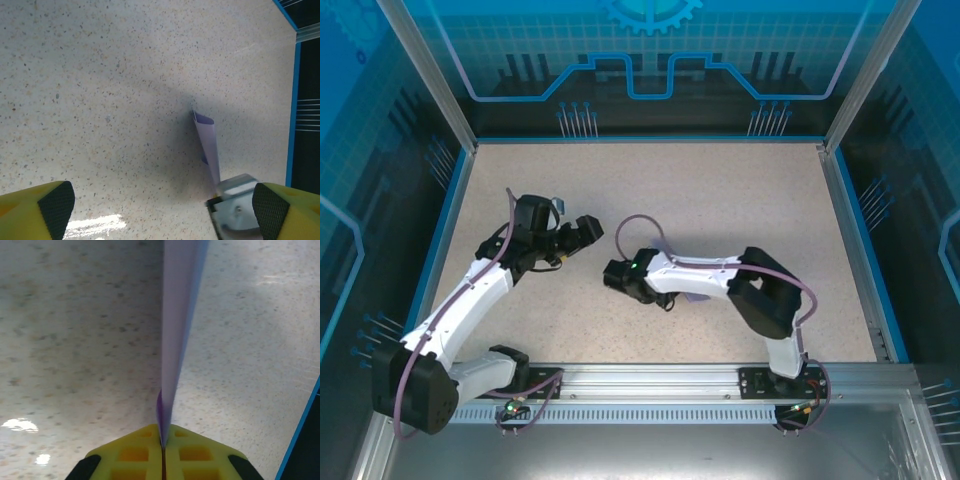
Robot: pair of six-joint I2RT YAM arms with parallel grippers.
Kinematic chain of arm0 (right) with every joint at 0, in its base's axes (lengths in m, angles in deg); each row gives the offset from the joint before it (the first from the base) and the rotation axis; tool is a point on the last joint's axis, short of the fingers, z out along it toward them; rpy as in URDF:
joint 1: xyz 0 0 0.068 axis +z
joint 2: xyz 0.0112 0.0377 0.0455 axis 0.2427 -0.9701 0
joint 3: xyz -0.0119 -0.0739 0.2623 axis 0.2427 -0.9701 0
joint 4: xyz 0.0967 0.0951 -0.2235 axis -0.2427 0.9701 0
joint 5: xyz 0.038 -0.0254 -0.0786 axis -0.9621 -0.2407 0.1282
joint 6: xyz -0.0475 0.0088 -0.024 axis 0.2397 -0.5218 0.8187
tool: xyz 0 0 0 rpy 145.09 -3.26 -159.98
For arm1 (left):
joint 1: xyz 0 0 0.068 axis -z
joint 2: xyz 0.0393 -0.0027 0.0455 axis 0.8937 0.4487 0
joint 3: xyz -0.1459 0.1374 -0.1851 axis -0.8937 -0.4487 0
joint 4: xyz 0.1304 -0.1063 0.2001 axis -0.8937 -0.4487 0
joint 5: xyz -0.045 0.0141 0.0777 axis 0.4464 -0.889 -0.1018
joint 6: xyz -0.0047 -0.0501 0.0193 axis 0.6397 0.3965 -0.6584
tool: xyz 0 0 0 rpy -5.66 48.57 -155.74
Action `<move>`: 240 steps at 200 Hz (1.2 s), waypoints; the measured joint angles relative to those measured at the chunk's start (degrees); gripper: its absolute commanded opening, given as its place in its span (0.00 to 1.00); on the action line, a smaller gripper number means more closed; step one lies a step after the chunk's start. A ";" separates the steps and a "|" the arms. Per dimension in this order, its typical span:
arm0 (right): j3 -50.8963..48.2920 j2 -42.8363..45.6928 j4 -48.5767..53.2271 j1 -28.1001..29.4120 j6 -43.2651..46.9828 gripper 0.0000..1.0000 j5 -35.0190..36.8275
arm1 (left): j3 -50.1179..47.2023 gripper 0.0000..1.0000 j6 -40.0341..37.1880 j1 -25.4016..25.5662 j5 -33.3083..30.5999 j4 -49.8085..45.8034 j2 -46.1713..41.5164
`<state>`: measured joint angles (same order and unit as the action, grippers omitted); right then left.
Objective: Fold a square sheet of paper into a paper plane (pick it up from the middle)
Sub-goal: Turn over the paper at the center of the table.
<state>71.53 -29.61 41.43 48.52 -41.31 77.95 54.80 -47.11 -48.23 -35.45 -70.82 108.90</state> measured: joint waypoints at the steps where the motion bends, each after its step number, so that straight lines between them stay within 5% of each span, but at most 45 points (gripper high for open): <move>1: 0.22 -0.35 0.13 0.17 -0.02 0.10 0.02 | -0.04 0.96 -0.02 0.00 0.09 0.00 0.00; 47: 2.38 -4.42 -1.09 4.57 0.33 0.20 -4.09 | -1.03 0.96 -0.04 -0.31 1.53 0.02 0.00; 138: -3.80 1.49 -14.67 2.45 4.15 0.48 -18.16 | -1.31 0.96 -0.20 -0.76 3.96 0.61 1.70; 211: -19.56 24.39 -28.28 -10.34 6.19 0.53 -37.83 | -3.28 0.92 0.44 -0.37 7.65 3.06 2.49; 240: -24.90 29.44 -31.12 -19.28 7.26 0.52 -45.55 | -3.48 0.91 1.07 5.11 7.39 4.74 3.52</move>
<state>46.63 -0.17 10.31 29.24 -34.06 32.40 51.33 -46.04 -43.11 -28.07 -66.07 112.42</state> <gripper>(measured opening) 0.529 0.912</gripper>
